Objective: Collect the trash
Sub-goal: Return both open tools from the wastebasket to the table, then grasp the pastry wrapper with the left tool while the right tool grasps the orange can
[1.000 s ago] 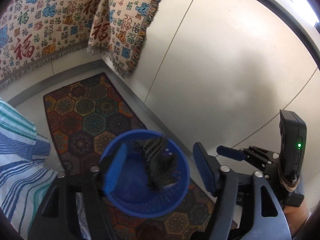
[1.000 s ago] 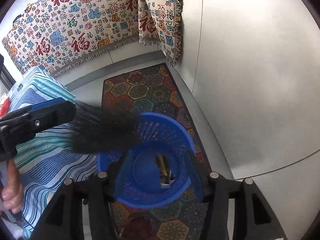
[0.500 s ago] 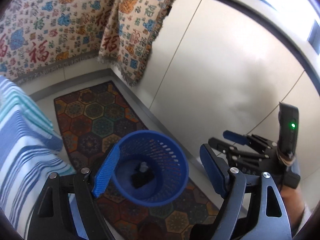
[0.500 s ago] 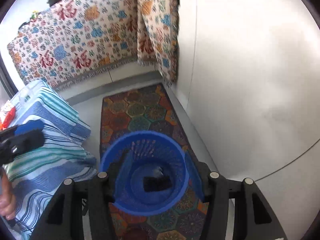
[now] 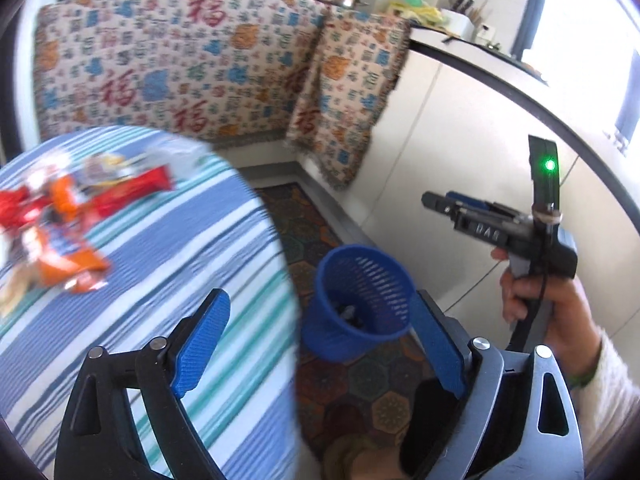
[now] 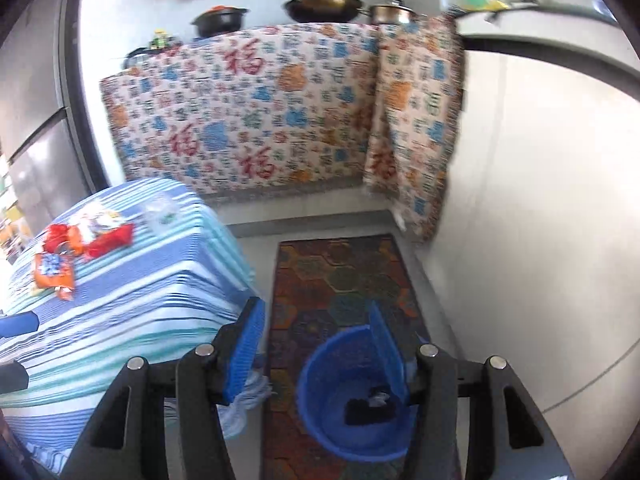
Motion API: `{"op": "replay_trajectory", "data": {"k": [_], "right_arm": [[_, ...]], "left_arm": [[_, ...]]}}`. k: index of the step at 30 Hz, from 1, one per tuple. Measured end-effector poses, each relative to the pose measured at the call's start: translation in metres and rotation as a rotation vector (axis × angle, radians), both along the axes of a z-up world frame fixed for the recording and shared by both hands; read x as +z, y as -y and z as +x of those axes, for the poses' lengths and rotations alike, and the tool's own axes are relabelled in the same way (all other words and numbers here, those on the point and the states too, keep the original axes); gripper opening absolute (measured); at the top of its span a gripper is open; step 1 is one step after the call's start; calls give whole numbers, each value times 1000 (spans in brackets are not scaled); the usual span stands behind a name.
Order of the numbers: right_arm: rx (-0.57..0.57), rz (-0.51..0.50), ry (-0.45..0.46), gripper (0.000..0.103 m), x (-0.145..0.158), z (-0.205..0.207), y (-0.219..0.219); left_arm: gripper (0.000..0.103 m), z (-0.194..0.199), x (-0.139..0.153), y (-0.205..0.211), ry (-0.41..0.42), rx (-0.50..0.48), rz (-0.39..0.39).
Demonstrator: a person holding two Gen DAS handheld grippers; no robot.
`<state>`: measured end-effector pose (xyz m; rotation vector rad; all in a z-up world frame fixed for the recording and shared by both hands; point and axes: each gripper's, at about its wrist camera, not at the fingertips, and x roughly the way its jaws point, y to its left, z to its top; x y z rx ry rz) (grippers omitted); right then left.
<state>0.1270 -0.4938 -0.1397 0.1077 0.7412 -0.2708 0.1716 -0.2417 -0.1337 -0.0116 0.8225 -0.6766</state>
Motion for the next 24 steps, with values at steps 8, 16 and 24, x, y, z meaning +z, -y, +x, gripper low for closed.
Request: {"op": "replay_trajectory", "data": {"k": [8, 16, 24], "right_arm": [[299, -28, -33, 56, -9, 36, -126], [545, 42, -142, 56, -43, 69, -228], [599, 53, -229, 58, -70, 92, -258]], "left_arm": [[92, 8, -20, -138, -17, 200, 80], [92, 61, -56, -215, -79, 264, 159], [92, 91, -71, -222, -57, 193, 233]]}}
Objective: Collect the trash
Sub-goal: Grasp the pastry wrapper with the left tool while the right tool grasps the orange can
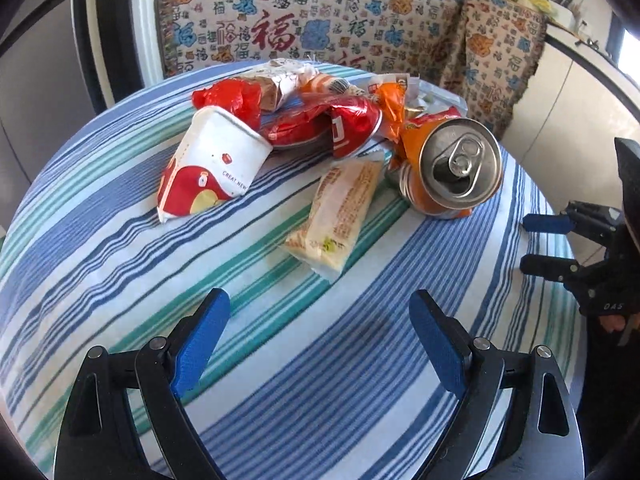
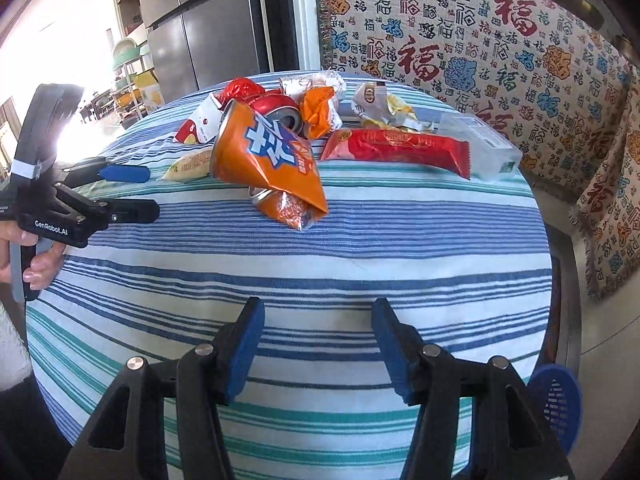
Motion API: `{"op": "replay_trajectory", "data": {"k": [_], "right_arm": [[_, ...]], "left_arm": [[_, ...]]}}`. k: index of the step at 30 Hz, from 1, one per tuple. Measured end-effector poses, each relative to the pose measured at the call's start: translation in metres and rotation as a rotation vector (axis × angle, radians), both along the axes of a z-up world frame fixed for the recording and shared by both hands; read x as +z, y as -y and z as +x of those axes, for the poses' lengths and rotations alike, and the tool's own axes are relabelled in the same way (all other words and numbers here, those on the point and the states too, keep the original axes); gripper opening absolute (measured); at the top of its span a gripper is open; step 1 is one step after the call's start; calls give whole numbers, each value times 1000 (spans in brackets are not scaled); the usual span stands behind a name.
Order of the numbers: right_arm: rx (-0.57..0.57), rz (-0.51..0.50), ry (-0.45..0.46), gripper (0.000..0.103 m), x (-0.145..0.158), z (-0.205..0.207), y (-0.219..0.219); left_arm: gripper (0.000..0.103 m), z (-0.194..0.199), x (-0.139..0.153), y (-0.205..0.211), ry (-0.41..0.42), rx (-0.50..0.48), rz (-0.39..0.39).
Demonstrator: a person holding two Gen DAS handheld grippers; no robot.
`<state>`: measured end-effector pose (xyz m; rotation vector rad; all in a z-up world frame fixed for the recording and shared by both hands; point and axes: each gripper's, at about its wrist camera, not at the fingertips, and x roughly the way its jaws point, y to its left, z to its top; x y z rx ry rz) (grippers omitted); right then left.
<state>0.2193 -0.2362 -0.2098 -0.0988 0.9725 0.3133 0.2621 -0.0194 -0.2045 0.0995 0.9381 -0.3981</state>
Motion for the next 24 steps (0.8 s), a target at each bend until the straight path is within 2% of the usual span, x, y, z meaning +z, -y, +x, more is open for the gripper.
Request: {"op": "replay_trajectory", "data": {"k": [2, 3, 6, 9, 12, 15, 18, 19, 22, 24], "right_arm": [[8, 5, 7, 60, 0, 3, -3], [12, 9, 8, 66, -1, 7, -2], [32, -20, 21, 72, -2, 11, -11], [46, -25, 25, 74, -3, 20, -18], [48, -27, 23, 74, -4, 32, -23], [50, -26, 24, 78, -6, 45, -28], [65, -32, 4, 83, -7, 55, -34], [67, -30, -1, 84, -7, 58, -36], [68, -33, -4, 87, -9, 68, -41], [62, -32, -5, 88, -10, 75, -44]], "left_arm": [[92, 10, -1, 3, 1, -29, 9], [92, 14, -2, 7, 1, -45, 20], [94, 26, -4, 20, 5, -101, 59], [94, 34, -5, 31, 16, -132, 97], [90, 38, -5, 33, 26, -132, 90], [74, 41, -2, 32, 41, -124, 75], [44, 40, 0, 29, 53, -116, 59], [29, 40, 1, 27, 54, -113, 49], [24, 38, 2, 20, 45, -77, 23], [23, 31, 2, 12, 33, -14, 13]]}}
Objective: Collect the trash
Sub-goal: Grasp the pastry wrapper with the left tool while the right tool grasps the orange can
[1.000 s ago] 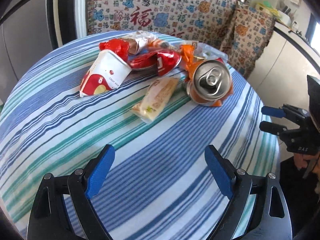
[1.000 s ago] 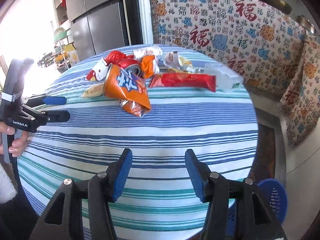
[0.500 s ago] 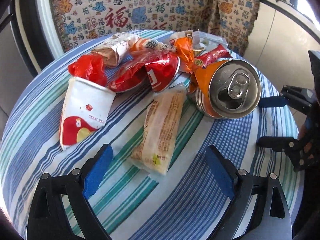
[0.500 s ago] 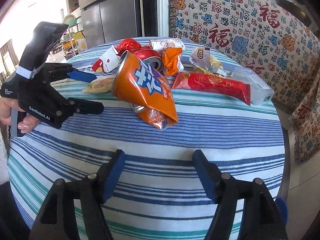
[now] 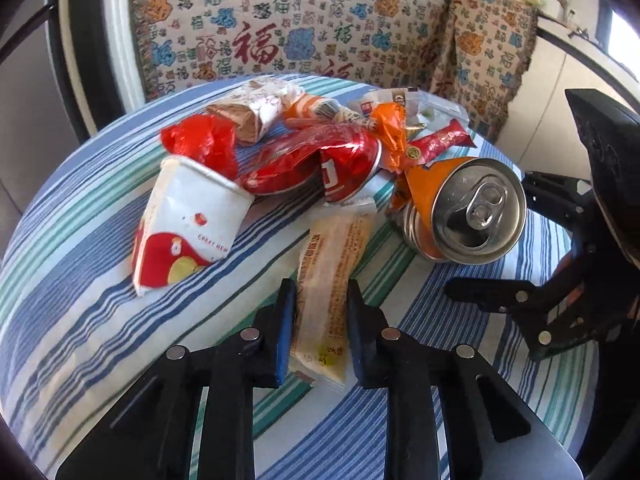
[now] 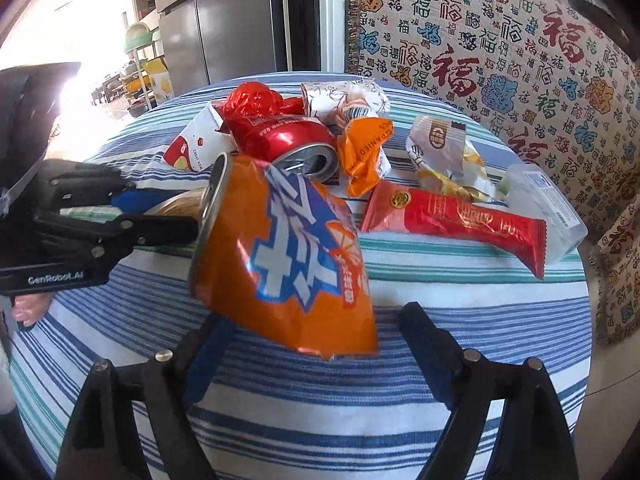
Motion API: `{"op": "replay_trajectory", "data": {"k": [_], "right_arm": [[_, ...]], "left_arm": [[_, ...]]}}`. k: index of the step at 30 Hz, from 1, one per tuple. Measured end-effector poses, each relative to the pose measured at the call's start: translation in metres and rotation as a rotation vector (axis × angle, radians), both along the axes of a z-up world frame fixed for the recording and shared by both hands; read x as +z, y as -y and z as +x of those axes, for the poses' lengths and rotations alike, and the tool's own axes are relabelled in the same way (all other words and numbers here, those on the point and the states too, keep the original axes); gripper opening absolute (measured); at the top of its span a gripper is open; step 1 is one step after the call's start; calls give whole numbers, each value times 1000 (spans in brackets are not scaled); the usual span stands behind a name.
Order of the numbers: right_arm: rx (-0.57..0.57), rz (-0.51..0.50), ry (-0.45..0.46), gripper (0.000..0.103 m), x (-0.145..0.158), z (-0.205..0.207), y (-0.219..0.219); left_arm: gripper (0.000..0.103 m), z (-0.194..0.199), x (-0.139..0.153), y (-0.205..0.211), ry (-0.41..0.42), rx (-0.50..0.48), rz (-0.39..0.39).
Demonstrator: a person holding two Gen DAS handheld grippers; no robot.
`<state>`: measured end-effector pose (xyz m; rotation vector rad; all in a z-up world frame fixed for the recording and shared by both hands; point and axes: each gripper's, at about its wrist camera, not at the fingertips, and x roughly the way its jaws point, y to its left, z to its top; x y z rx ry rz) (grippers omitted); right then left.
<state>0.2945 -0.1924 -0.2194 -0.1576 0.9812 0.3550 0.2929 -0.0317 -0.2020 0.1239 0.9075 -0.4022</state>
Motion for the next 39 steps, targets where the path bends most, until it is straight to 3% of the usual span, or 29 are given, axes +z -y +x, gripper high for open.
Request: {"op": "replay_trajectory", "data": {"k": [6, 9, 10, 11, 13, 16, 19, 31, 32, 34, 35, 37, 39], "right_arm": [[-5, -4, 1, 87, -1, 5, -5], [-5, -1, 0, 87, 0, 5, -4], [-5, -2, 1, 87, 0, 4, -4], [-5, -2, 1, 87, 0, 4, -3], [-6, -1, 0, 87, 0, 5, -3], [-7, -3, 0, 88, 0, 5, -3], [-9, -5, 0, 88, 0, 5, -3], [-10, -4, -6, 93, -1, 7, -3], [-14, -7, -2, 90, 0, 6, -2], [-23, -4, 11, 75, 1, 5, -2], [-36, -1, 21, 57, 3, 5, 0], [-56, 19, 12, 52, 4, 6, 4], [-66, 42, -1, 49, 4, 6, 7]], "left_arm": [[24, -32, 3, -24, -21, 189, 32], [30, -39, 1, -33, -13, 200, 12], [42, -38, 1, -33, -15, 192, 14], [62, -37, 1, -32, -16, 188, 20], [79, -35, -2, -32, -9, 199, 33], [84, -29, -4, -28, -6, 198, 75], [103, -19, -8, -24, -37, 184, 104], [103, -16, -9, -23, -32, 193, 102], [103, -15, -9, -23, -35, 188, 102], [103, -13, -9, -23, -45, 174, 104], [103, -12, -8, -23, -49, 170, 106], [102, -12, -8, -23, -47, 170, 106], [93, -15, -6, -21, -29, 163, 102]]}}
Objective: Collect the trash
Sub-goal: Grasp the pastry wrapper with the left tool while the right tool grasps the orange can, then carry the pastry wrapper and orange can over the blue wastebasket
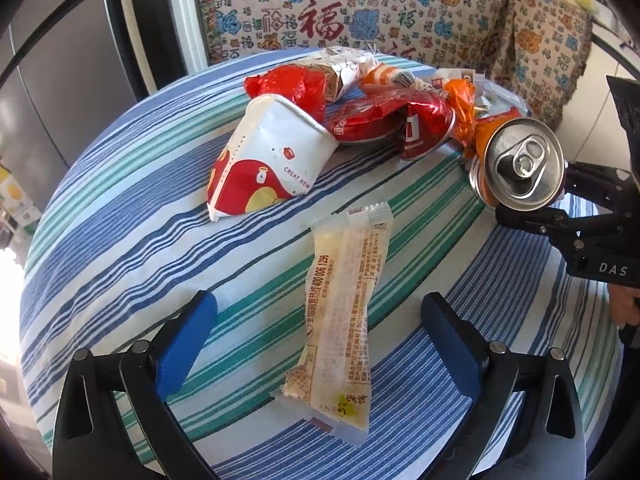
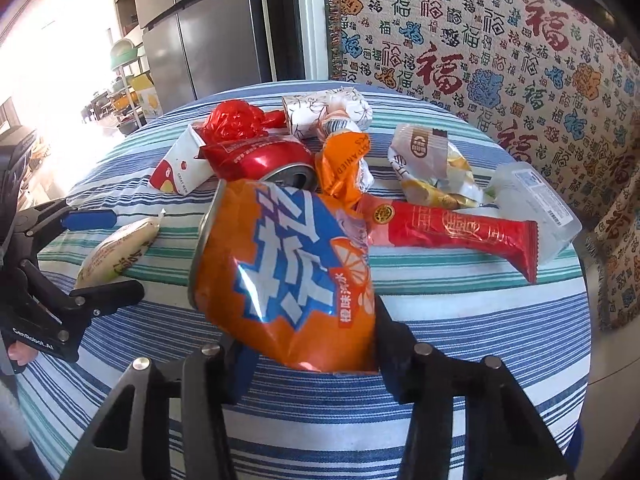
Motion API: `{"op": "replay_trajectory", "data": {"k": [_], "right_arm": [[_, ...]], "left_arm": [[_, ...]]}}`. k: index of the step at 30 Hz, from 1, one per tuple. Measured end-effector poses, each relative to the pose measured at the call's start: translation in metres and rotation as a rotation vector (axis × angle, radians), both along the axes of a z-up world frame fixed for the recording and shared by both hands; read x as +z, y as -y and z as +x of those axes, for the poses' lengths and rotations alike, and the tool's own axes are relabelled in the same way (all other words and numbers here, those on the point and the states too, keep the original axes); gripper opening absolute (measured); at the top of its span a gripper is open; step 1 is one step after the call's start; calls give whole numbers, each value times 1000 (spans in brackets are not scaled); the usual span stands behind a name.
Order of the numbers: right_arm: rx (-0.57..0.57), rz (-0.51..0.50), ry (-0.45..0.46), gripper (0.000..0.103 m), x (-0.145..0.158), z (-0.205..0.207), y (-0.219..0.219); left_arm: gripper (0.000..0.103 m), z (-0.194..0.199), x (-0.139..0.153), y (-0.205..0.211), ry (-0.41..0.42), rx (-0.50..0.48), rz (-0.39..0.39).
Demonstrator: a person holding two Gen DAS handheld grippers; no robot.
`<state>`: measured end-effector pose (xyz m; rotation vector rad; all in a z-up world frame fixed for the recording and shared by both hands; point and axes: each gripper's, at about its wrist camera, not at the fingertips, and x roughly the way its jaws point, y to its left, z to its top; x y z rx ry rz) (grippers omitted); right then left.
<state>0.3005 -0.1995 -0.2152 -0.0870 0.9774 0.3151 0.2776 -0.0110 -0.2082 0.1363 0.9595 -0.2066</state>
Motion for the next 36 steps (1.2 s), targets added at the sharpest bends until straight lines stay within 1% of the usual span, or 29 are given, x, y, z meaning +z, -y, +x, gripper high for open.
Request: {"op": "replay_trajectory", "data": {"k": [2, 3, 4, 5, 7, 10, 12, 14, 17, 19, 20, 21, 23, 25, 27, 29, 31, 36], "right_arm": [[-9, 31, -14, 48, 1, -2, 2], [-11, 44, -21, 47, 1, -4, 4], [-10, 45, -25, 47, 2, -6, 4], [-9, 41, -23, 46, 3, -8, 5], [-4, 43, -23, 46, 6, -13, 7], [-9, 62, -24, 46, 10, -22, 13], [-11, 56, -29, 46, 10, -26, 18], [-20, 42, -42, 46, 6, -29, 23], [-11, 38, -44, 48, 3, -32, 27], [2, 14, -31, 61, 2, -34, 24], [10, -4, -23, 72, 1, -34, 20], [17, -23, -14, 75, -1, -34, 16], [30, -68, 11, 75, -2, -33, 9], [18, -65, 15, 75, -2, -29, 8], [-18, -50, 17, 74, -2, -23, 12], [-44, -9, 3, 54, 0, -19, 18], [-63, 27, -5, 54, 4, -18, 24], [-94, 64, 9, 54, 13, -26, 37]], "left_arm": [[63, -5, 4, 3, 34, -22, -12], [56, -7, 5, 4, 44, -27, -14], [37, -9, 6, 5, 51, -31, -18], [22, -11, 6, 6, 56, -34, -23], [20, -12, 7, 4, 54, -23, -42], [19, -14, 9, -2, 35, 5, -116], [18, -15, 9, -3, 20, 11, -152], [18, -17, 8, 0, 18, 11, -151], [19, -20, 7, 7, 36, 8, -116], [19, -18, 7, 9, 43, 11, -111], [19, -18, 7, 10, 44, 13, -111], [20, -18, 6, 9, 44, 14, -112], [21, -17, 6, 10, 42, 15, -113], [22, -16, 6, 9, 41, 16, -117], [20, -17, 6, 8, 42, 16, -120], [19, -18, 6, 8, 44, 17, -122], [18, -18, 7, 7, 47, 14, -133], [17, -23, 13, 7, 53, 5, -194]]}}
